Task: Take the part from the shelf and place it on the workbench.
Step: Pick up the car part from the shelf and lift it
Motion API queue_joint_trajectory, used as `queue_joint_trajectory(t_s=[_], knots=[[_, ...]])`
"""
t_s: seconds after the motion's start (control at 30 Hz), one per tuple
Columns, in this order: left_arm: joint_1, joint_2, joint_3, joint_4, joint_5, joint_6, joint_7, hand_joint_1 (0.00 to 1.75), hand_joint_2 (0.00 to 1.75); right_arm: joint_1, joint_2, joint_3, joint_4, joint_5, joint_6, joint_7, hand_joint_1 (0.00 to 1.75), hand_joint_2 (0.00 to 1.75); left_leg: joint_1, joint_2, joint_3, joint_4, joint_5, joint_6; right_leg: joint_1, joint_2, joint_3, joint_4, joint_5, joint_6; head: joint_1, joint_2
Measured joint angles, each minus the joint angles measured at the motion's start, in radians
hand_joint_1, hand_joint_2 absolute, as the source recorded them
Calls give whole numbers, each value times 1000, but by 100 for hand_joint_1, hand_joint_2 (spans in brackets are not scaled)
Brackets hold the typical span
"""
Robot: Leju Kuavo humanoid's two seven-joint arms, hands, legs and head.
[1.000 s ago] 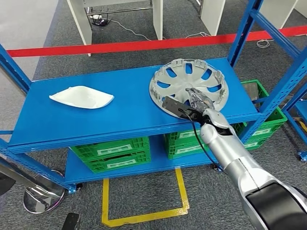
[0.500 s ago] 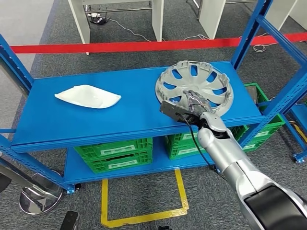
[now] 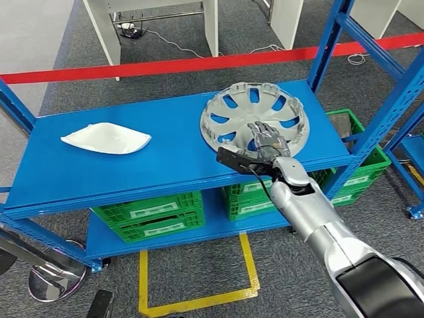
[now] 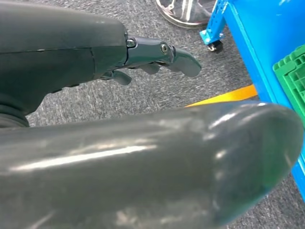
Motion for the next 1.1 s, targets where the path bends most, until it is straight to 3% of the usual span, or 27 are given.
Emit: queue_joint_trajectory(t_s=[0.03,0.1,0.17,0.27,0.33,0.43,0.47,0.5,0.53,0.63,0.7,0.77,0.83,0.87,0.93,1.0,1.03,1.1], knots=[[0,0,0,0,0,0,0,0,0,2,0,2,0,4,-1,-3,0,175,0,0,10,-24,24,3,1,0,1,0,0,0,0,0],[-1,0,0,0,-2,0,0,0,0,3,2,6,0,9,-2,-7,0,175,-2,-1,67,-153,100,14,2,2,3,0,-1,2,0,0],[-3,1,0,0,-3,0,-1,0,0,1,5,9,0,10,-3,-8,0,175,-6,-2,116,-262,139,26,5,3,0,2,-2,7,1,0],[-4,0,0,0,-4,0,-2,0,0,2,6,13,0,10,-3,-8,0,175,-7,-2,128,-296,136,34,6,3,-7,1,0,22,1,0],[-4,-2,0,0,-4,1,-2,0,0,1,6,15,0,11,-3,-8,0,175,-2,-1,133,-307,142,42,6,2,-21,27,-21,32,4,0],[-5,-3,0,0,-4,2,-3,0,0,2,6,18,1,11,-3,-8,0,175,0,1,137,-312,144,50,3,2,-103,200,-103,43,8,0],[-5,-3,0,0,-4,2,-3,0,0,5,6,19,2,11,-3,-8,0,175,0,1,137,-312,144,50,1,1,-131,256,-120,46,8,0],[-5,-4,0,0,-4,2,-3,0,0,8,6,20,3,11,-3,-8,0,175,0,1,137,-312,143,50,-1,1,-145,282,-120,48,8,0],[-5,-5,0,0,-4,2,-3,0,0,9,6,21,4,11,-3,-8,0,175,1,1,138,-311,143,50,-2,0,-139,269,-102,50,8,0],[-5,-5,0,0,-3,2,-3,0,0,5,6,21,4,11,-3,-8,0,175,0,-1,138,-302,135,39,-5,-4,-43,75,-14,48,9,0],[-5,-5,0,0,-3,2,-3,0,0,3,7,22,5,11,-3,-8,0,175,-4,-1,132,-295,132,29,-3,-5,-7,9,-3,40,9,0],[-5,-5,0,0,-3,2,-3,0,0,5,8,23,5,11,-3,-8,0,175,-4,-1,130,-294,132,21,-2,-2,-4,8,-5,28,9,0],[-5,-5,0,0,-3,2,-3,0,0,4,8,22,5,11,-4,-8,0,175,-2,-1,123,-272,113,11,-5,-2,-3,6,-4,16,7,0],[-6,-5,0,0,-3,2,-3,0,0,3,8,22,5,11,-4,-8,0,175,-1,-1,107,-235,90,6,-7,-2,-1,5,-3,11,5,0],[-6,-5,0,0,-4,2,-3,0,0,4,9,23,5,12,-4,-9,0,175,0,-1,49,-104,26,-2,-7,-2,0,5,-5,6,3,0],[-4,-5,0,0,-4,2,-3,0,0,6,9,24,5,12,-3,-9,0,175,1,-1,1,-7,-1,-3,-6,-1,0,5,-5,6,3,0],[-3,-5,0,0,-4,2,-3,0,0,6,9,25,5,12,-3,-9,0,175,1,-1,0,-10,15,-1,-6,-1,2,5,-5,5,3,0],[-3,-5,0,0,-4,2,-3,0,0,5,9,25,5,12,-3,-9,0,175,0,-2,50,-124,90,9,-5,1,5,5,-6,7,3,0]])
